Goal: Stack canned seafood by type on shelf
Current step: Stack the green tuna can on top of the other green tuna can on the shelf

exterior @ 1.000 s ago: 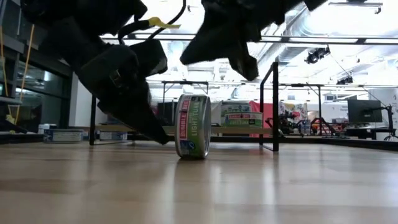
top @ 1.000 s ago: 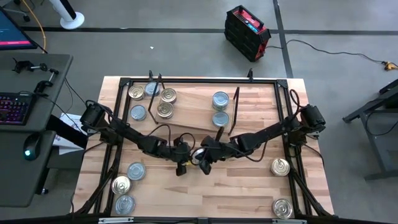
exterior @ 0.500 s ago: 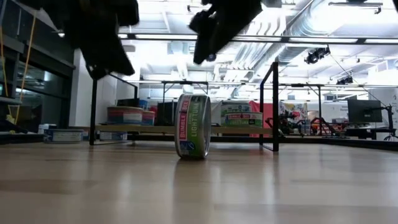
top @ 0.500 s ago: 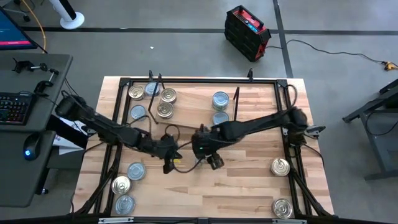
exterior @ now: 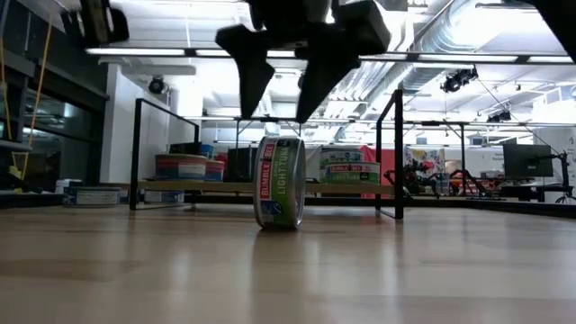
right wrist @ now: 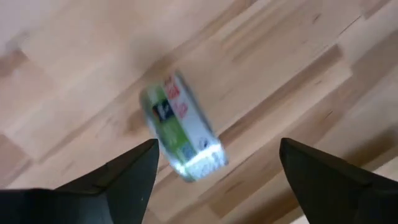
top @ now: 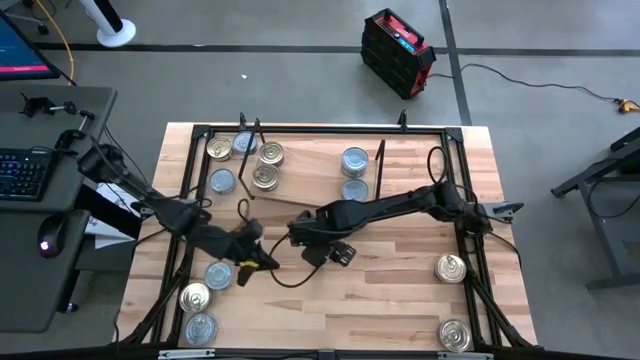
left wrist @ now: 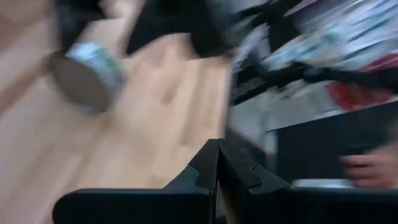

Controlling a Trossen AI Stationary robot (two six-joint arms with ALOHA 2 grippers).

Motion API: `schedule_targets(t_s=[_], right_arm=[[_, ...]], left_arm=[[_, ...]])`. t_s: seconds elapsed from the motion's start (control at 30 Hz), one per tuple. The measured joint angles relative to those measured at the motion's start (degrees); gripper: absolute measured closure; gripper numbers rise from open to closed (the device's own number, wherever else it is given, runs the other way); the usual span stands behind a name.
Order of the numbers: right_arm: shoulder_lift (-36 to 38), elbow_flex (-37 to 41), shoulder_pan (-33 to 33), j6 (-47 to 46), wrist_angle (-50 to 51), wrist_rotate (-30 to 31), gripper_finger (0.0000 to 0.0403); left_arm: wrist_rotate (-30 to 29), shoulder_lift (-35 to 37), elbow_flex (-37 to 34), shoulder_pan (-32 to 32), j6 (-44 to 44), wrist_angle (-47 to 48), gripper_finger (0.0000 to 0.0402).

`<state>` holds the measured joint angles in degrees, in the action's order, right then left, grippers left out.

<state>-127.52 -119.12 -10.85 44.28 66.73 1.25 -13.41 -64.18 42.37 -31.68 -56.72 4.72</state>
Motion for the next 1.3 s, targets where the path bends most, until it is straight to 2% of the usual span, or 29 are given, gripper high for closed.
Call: schedule_targets(t_s=[0.27, 0.63, 0.8, 0.93, 1.0, 1.03, 1.13, 1.3], right_arm=[[0.0, 4.19, -0.12, 2.9, 0.18, -0.98, 0.0098], [-1.93, 5.67, -1.81, 3.1, -4.54, -0.41, 0.0119], [-3.02, 5.67, -2.74, 0.39, -4.46, 2.12, 0.0167], [-3.03, 4.41, -3.61, -1.39, -4.0, 5.97, 0.0243], [-2.92, 2.78, -3.94, -3.78, -2.71, 7.78, 0.0284], [-2.8, 1.65, -4.0, -5.55, -1.66, 8.54, 0.0288], [-2.47, -2.65, -3.83, -13.73, 3.93, 12.62, 0.0288], [-2.34, -9.12, -1.9, -32.13, 15.09, 25.12, 0.0288]], left_arm=[[0.21, 6.1, 0.02, -1.55, -0.34, -8.59, 0.0402], [-0.26, 8.41, 0.07, -1.48, 5.74, -8.92, 0.0401], [-0.25, 8.36, 0.04, -1.46, 8.15, -9.0, 0.0401], [-0.2, 9.86, 0.02, -1.44, 10.44, -9.15, 0.0401], [0.0, 12.06, 0.02, -0.88, 13.03, -9.0, 0.0401], [0.0, 13.46, 0.02, -0.53, 14.43, -9.13, 0.0401], [-0.43, 18.29, 0.02, 1.09, 18.57, -9.39, 0.0401], [-0.66, 24.18, 0.04, 3.85, 25.48, -9.41, 0.0401]])
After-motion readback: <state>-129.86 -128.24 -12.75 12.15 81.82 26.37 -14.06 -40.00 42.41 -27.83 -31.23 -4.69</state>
